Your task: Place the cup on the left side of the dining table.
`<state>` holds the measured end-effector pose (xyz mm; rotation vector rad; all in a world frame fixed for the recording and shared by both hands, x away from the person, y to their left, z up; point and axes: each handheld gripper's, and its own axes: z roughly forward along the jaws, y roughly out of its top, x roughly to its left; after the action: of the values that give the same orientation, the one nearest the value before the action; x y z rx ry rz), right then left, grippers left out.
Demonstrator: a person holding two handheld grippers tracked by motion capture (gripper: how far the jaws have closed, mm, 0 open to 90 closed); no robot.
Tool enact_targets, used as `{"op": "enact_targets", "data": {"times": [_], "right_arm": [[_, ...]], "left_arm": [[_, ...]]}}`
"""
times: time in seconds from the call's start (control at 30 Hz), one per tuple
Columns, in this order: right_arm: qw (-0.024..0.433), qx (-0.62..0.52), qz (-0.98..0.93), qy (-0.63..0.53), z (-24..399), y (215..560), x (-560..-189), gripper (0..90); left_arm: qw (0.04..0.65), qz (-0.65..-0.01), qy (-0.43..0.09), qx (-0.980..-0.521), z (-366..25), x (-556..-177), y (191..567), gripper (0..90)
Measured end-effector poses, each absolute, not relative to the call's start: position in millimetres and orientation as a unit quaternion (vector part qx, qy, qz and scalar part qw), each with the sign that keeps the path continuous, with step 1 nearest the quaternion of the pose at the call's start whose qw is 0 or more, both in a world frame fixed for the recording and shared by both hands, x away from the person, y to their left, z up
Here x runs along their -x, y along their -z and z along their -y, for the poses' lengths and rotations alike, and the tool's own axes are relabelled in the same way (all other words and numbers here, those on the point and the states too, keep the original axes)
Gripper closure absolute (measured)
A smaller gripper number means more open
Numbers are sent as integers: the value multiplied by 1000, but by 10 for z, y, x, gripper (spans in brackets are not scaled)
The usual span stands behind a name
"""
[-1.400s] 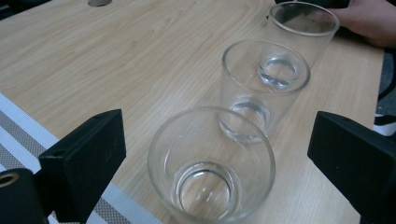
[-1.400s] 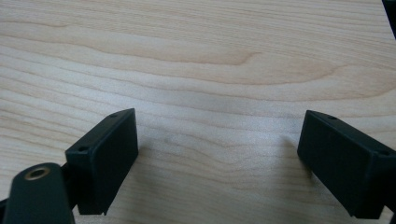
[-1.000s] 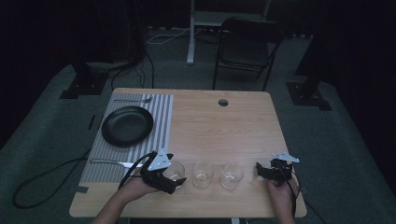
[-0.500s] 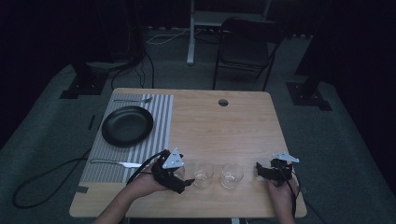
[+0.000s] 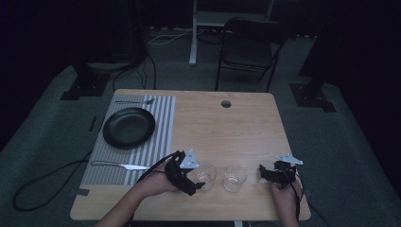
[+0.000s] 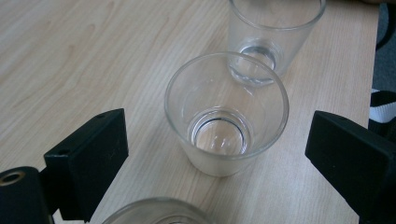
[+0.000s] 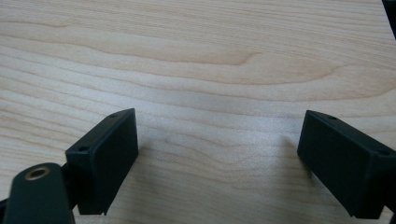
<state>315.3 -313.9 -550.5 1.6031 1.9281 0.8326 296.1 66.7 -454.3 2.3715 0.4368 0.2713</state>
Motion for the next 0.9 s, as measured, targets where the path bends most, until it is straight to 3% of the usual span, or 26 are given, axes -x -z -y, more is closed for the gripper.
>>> {"op": "enact_targets", "data": {"times": [0.9], "right_arm": [[247,-588,-707,-305,3140,5505,-3153,119]], "left_arm": [[279,-151,-91,-944,-289,-3056,4624,64]]}}
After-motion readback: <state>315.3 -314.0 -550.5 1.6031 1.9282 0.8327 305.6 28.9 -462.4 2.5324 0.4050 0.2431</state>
